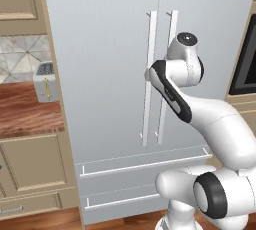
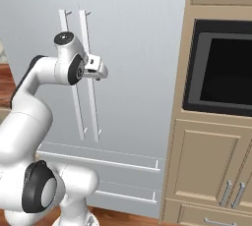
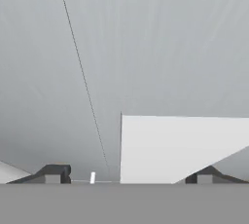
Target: Gather the lemon wedge and cucumber from the fridge and place them on a tray on the dining counter. Then gather the fish and steak from the fridge and place them on the other tray.
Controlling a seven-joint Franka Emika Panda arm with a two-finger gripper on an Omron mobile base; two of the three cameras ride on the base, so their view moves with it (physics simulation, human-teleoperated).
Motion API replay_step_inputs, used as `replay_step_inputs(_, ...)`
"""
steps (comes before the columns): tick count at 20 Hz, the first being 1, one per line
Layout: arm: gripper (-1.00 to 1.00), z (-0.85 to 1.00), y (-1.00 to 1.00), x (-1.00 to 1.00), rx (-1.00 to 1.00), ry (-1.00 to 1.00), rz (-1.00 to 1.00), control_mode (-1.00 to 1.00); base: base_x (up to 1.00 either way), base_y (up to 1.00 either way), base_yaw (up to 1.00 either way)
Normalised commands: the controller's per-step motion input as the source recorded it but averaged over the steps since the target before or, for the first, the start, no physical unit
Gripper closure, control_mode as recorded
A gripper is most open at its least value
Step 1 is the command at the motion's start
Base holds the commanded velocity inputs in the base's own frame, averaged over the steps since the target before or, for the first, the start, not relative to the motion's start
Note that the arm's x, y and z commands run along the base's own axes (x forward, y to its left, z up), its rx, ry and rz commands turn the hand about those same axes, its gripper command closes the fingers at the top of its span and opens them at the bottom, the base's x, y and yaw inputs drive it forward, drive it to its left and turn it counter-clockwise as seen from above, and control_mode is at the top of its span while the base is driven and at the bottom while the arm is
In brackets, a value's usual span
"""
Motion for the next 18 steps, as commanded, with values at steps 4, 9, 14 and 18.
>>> replay_step_inputs(4,-1.00,-0.01,-0.08,0.26,0.00,-0.04,0.01,-1.00,0.00,0.00,0.00)
replay_step_inputs(9,-1.00,-0.08,-0.20,0.07,0.00,-0.17,0.05,-1.00,0.00,0.00,0.00)
replay_step_inputs(14,-1.00,0.00,-0.06,0.30,0.00,-0.08,0.01,-1.00,0.00,0.00,0.00)
replay_step_inputs(18,-1.00,0.00,0.09,0.57,0.00,0.00,0.00,-1.00,0.00,0.00,0.00)
